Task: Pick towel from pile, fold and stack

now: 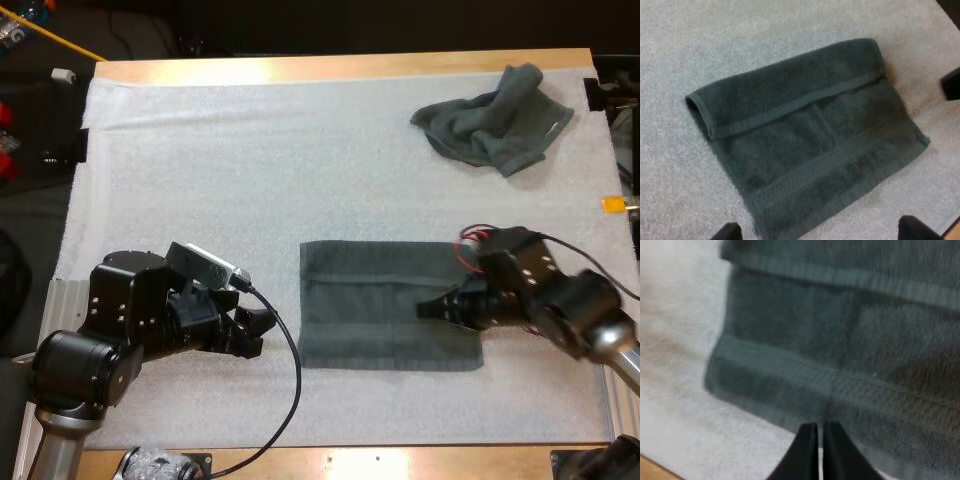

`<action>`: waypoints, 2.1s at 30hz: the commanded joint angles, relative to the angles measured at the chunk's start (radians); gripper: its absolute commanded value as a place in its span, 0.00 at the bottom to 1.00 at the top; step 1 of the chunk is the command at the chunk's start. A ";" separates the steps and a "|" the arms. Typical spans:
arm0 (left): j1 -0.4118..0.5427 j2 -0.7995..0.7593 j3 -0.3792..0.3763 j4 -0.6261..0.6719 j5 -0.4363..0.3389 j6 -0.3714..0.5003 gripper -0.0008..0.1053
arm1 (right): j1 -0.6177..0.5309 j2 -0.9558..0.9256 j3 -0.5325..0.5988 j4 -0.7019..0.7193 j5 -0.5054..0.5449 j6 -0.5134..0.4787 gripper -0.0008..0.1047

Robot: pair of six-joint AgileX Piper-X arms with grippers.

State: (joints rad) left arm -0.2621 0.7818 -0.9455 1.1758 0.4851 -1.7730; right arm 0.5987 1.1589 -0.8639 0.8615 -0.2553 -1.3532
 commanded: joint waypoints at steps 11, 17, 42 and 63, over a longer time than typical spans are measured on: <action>0.001 -0.003 -0.002 0.039 -0.003 0.005 0.58 | -0.001 0.371 -0.189 -0.004 0.014 0.005 0.01; 0.001 -0.003 -0.002 0.042 -0.003 0.005 0.58 | -0.001 0.488 -0.250 -0.003 0.014 0.005 0.01; 0.001 -0.003 -0.002 0.055 0.001 0.005 0.58 | -0.003 0.692 -0.254 -0.183 0.071 0.089 0.01; 0.001 -0.003 -0.002 0.091 0.028 0.021 0.58 | -0.003 0.699 -0.516 -0.414 0.478 0.104 0.01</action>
State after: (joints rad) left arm -0.2621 0.7818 -0.9455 1.2602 0.5062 -1.7525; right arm 0.5986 1.8624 -1.3655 0.4523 0.2067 -1.2234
